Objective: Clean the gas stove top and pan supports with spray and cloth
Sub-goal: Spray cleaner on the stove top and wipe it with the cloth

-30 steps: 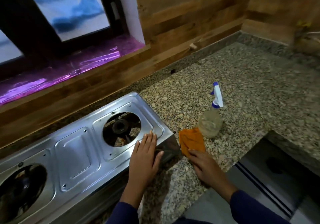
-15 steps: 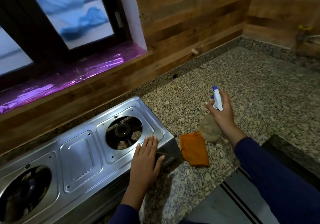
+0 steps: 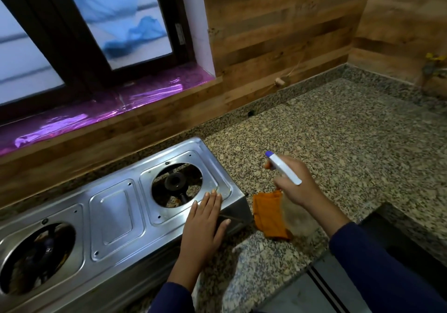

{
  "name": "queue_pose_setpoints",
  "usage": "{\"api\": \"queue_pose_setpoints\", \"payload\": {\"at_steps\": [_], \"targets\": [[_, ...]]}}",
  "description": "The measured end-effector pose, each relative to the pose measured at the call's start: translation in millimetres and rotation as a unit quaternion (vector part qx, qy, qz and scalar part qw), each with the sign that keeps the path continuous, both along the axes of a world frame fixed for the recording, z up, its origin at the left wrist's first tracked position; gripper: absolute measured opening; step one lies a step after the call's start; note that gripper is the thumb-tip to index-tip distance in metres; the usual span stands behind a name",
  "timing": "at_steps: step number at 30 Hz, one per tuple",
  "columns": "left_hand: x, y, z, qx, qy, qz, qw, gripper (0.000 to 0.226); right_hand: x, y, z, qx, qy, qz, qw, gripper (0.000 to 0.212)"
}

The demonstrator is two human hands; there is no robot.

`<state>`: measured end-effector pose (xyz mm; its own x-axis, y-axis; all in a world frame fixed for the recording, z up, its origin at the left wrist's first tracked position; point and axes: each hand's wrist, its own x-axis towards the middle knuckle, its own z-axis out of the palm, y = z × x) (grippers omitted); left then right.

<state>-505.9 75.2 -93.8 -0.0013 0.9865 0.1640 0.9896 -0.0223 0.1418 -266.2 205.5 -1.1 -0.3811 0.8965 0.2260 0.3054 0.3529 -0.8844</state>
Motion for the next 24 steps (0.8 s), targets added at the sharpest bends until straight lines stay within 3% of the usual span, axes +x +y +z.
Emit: {"api": "queue_pose_setpoints", "payload": {"at_steps": [4,9,11,13,17,22,24], "targets": [[-6,-12,0,0.02,-0.035,0.045,0.998,0.067,-26,-29,-9,-0.12,0.002,0.051,0.991,0.021],[-31,-49,-7,0.036,-0.049,0.126,0.99,0.069,-56,-53,-26,-0.226,-0.127,0.047,0.965,0.012],[-38,-59,-8,0.036,-0.049,0.14,0.988,0.069,-63,-60,-26,-0.283,-0.138,0.07,0.947,0.006],[-43,-64,-8,0.038,-0.054,0.151,0.986,0.068,-64,-65,-22,-0.328,-0.125,0.089,0.932,0.017],[-50,-76,-7,0.035,-0.063,0.183,0.981,0.067,-78,-75,-16,-0.272,-0.138,0.125,0.944,0.018],[-78,-111,-3,0.043,-0.064,0.248,0.966,0.067,-112,-95,-1,-0.287,-0.144,0.233,0.918,0.018],[-93,-127,-3,0.037,-0.059,0.271,0.96,0.067,-129,-104,-3,-0.266,-0.148,0.235,0.923,0.016]]}}
